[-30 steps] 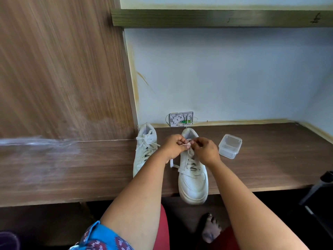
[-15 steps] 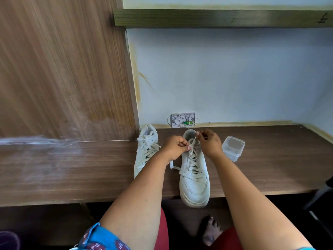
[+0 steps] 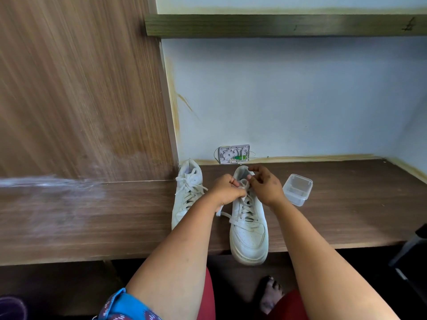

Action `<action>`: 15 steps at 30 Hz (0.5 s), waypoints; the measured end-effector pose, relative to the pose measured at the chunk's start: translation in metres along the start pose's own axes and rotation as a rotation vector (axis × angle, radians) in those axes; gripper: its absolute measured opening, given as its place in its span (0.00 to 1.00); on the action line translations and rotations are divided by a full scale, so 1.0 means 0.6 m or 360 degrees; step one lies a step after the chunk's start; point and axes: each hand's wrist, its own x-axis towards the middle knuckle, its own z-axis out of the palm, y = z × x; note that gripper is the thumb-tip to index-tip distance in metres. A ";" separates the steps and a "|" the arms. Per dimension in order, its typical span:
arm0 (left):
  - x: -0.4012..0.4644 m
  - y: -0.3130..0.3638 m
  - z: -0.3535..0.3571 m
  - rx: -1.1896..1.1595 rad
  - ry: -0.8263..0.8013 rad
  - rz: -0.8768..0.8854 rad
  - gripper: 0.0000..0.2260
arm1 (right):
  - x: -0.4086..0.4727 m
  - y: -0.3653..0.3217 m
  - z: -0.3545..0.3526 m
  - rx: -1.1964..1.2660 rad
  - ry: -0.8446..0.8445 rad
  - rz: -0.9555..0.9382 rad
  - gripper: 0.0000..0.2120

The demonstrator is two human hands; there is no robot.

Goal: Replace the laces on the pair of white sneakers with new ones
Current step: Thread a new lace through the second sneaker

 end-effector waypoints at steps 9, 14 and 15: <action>-0.011 -0.002 -0.001 0.0135 -0.0078 -0.0097 0.08 | 0.003 -0.001 -0.001 -0.0066 0.0010 0.0011 0.12; -0.006 -0.005 -0.004 0.0077 -0.0040 -0.0029 0.11 | 0.006 0.009 -0.001 -0.0047 -0.0036 0.0062 0.14; -0.006 -0.004 -0.004 0.0071 -0.0061 -0.0028 0.12 | 0.007 0.009 -0.002 0.0015 -0.0019 0.0075 0.14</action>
